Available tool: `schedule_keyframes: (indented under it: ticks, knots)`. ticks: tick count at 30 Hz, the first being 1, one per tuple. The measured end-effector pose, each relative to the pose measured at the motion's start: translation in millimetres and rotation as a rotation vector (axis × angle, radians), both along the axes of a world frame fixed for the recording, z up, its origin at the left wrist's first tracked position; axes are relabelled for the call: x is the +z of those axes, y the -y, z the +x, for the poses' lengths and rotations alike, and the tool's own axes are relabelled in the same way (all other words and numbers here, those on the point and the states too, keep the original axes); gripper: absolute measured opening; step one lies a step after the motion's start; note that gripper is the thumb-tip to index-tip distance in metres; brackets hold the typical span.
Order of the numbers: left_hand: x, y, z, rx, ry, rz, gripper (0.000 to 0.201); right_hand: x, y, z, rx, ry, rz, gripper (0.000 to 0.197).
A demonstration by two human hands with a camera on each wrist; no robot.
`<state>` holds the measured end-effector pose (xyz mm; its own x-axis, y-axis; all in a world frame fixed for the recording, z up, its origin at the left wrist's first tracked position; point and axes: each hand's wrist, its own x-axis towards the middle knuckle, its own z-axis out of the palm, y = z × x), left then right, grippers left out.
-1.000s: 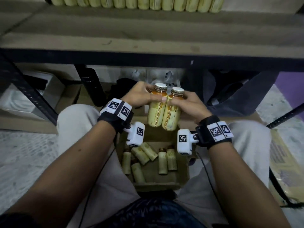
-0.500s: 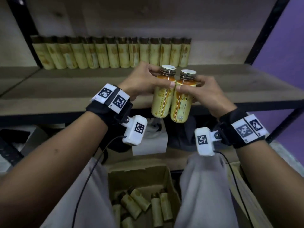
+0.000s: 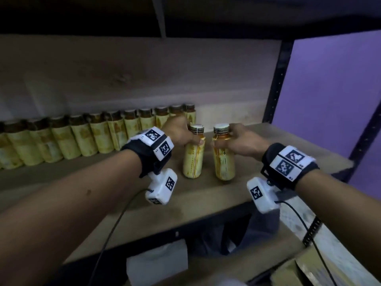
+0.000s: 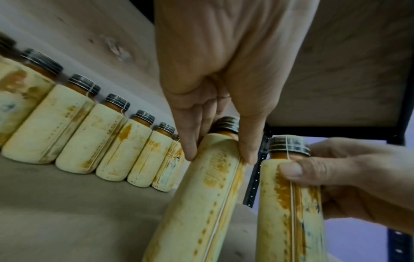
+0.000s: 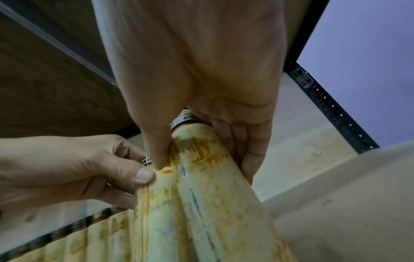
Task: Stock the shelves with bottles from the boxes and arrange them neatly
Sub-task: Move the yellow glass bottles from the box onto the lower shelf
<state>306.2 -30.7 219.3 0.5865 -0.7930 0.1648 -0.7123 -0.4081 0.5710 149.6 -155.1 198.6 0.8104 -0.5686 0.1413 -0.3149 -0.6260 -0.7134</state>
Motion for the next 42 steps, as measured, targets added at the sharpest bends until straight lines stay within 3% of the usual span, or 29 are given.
schedule_keyframes:
  ticks: [5, 7, 11, 15, 19, 28, 32, 37, 42]
  knots:
    - [-10.6, 63.4, 38.3, 0.029, 0.056, -0.088, 0.037, 3.3, 59.8, 45.7, -0.069, -0.049, -0.109, 0.028]
    - [-12.4, 87.9, 50.6, 0.014, 0.106, -0.098, 0.041, 1.4, 85.2, 65.9, -0.128, -0.102, -0.17, 0.036]
    - [-12.1, 134.2, 73.6, 0.008, 0.207, -0.1, 0.051, -3.4, 131.9, 101.5, -0.143, -0.19, -0.308, 0.03]
    - [-14.5, 172.5, 94.8, 0.021, 0.259, -0.068, 0.042, -8.1, 170.1, 127.8, -0.174, -0.161, -0.299, 0.024]
    - [-23.1, 192.9, 115.5, 0.105, 0.347, -0.081, 0.041, -10.9, 192.3, 149.5, -0.257, -0.087, -0.224, 0.035]
    - [-31.3, 202.5, 117.3, 0.169, 0.394, -0.063, 0.041, -18.1, 179.8, 185.6, -0.321, 0.087, -0.082, 0.047]
    - [-31.7, 196.6, 106.4, 0.16, 0.385, -0.039, 0.03, -18.2, 171.1, 181.9, -0.3, 0.101, -0.067, 0.035]
    - [-32.9, 173.7, 92.6, 0.124, 0.317, 0.067, 0.065, -14.2, 161.7, 156.9, -0.267, 0.03, 0.021, 0.059]
    - [-27.3, 122.9, 74.2, 0.024, 0.3, 0.107, 0.073, 2.7, 124.0, 128.1, -0.158, -0.098, -0.179, 0.045]
